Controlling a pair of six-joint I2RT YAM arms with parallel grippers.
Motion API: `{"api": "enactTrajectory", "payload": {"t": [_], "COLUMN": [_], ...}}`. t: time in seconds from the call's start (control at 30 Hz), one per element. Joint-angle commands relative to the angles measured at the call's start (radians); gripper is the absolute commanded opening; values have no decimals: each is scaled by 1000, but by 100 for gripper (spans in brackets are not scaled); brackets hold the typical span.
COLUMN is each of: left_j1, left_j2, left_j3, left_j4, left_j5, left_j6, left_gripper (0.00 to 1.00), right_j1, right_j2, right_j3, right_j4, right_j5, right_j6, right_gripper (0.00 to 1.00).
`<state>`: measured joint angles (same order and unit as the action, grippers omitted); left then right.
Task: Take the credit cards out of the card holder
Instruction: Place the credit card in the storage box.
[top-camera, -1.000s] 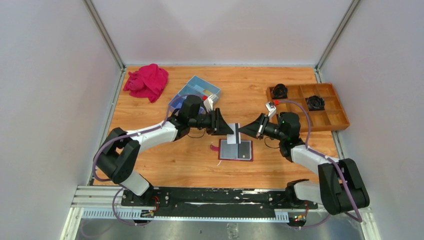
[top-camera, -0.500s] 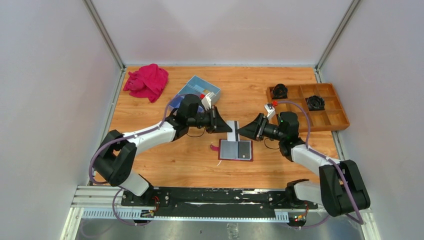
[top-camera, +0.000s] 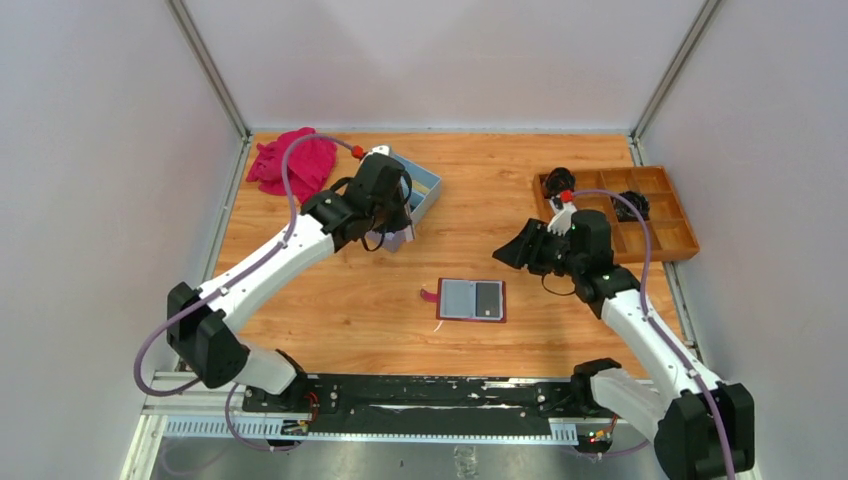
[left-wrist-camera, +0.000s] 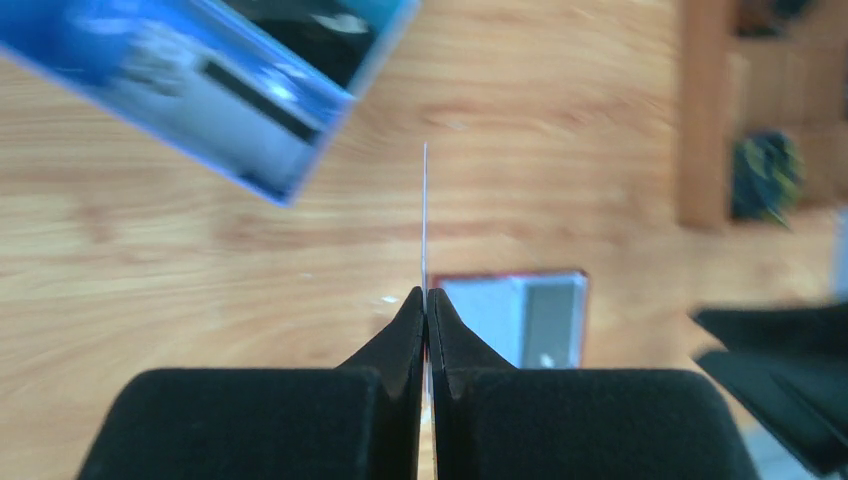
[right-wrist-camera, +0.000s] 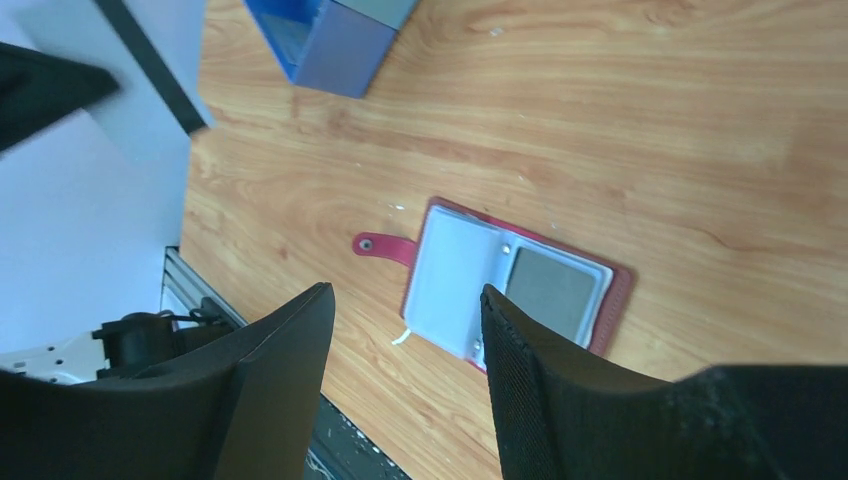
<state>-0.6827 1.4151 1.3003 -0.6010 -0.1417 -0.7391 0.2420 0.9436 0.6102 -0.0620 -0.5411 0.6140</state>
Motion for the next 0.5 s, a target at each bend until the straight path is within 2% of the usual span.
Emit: {"api": "enactTrajectory", "payload": {"t": [0.0, 0.13, 0.23, 0.3, 0.47], "left_j1": [-3, -3, -5, -5, -5], "left_j2": [87, 276, 420, 483, 559], "left_j3": [110, 326, 492, 550, 580], "left_j4": [-248, -474, -616, -644, -643], "left_j5": [-422, -619, -699, -709, -731], "left_j6": [-29, -133, -177, -194, -324], "left_gripper": [0, 0, 0, 0, 0], "right_j1": [0, 0, 0, 0, 0], "right_j2": [31, 56, 66, 69, 71], "right_j3": [3, 2, 2, 1, -11], "right_j4": [-104, -105, -103, -103, -103], "right_j5": [36, 14, 8, 6, -13], "right_j6": [-46, -41, -41, -44, -38], "right_gripper": [60, 59, 59, 59, 59]}}
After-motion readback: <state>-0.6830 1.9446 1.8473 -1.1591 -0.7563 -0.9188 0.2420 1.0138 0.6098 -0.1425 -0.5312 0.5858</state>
